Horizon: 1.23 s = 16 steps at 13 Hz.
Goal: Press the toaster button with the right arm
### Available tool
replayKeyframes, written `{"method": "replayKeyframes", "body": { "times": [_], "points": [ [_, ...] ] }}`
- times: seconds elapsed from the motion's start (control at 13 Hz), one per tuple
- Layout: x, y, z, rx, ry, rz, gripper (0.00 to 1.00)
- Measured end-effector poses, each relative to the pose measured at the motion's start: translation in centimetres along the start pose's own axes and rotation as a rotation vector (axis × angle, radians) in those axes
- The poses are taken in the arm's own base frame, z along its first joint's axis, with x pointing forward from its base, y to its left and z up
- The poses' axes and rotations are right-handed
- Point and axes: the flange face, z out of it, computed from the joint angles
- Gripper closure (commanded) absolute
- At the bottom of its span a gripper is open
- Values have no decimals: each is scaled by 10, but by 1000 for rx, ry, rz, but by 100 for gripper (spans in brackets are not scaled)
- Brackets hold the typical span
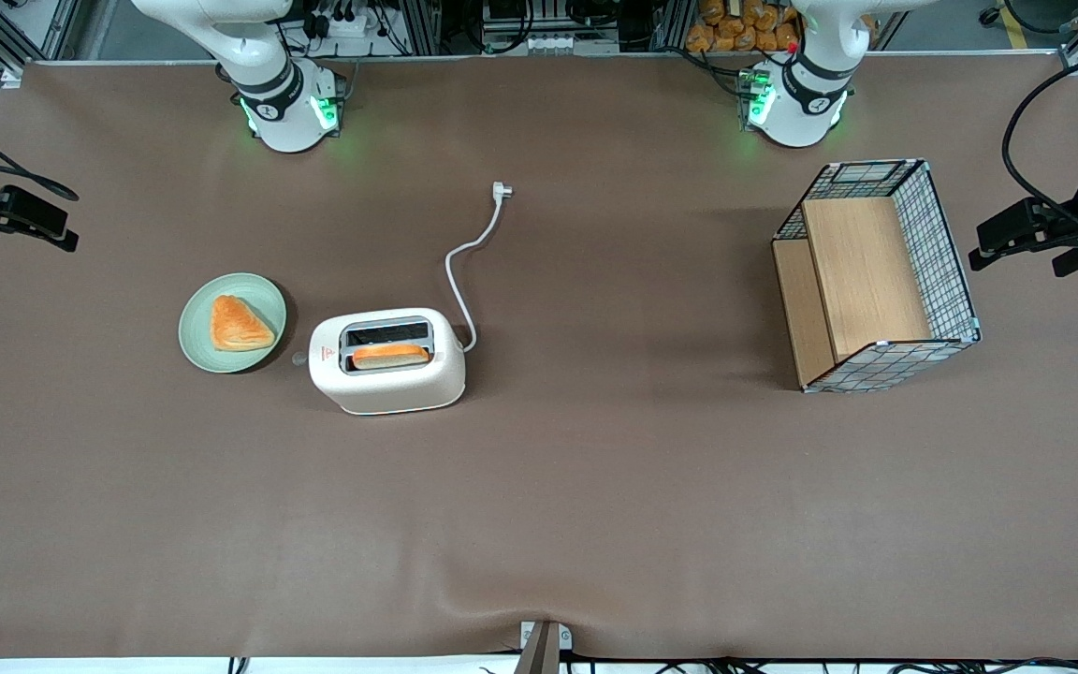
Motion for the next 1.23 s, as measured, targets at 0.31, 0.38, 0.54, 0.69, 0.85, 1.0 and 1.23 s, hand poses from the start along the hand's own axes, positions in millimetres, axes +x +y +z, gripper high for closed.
{"method": "replayKeyframes", "body": {
  "times": [0.31, 0.38, 0.54, 0.69, 0.85, 1.0, 1.23],
  "points": [
    [0, 0, 0, 0, 0, 0, 0],
    [0, 0, 0, 0, -1, 0, 0],
    [1, 0, 2, 1, -3, 0, 0],
    [3, 0, 5, 1, -10, 0, 0],
    [6, -1, 10, 1, -19, -3, 0],
    [11, -3, 18, 1, -34, -30, 0],
    [23, -11, 40, 0, -75, -58, 0]
  ]
}}
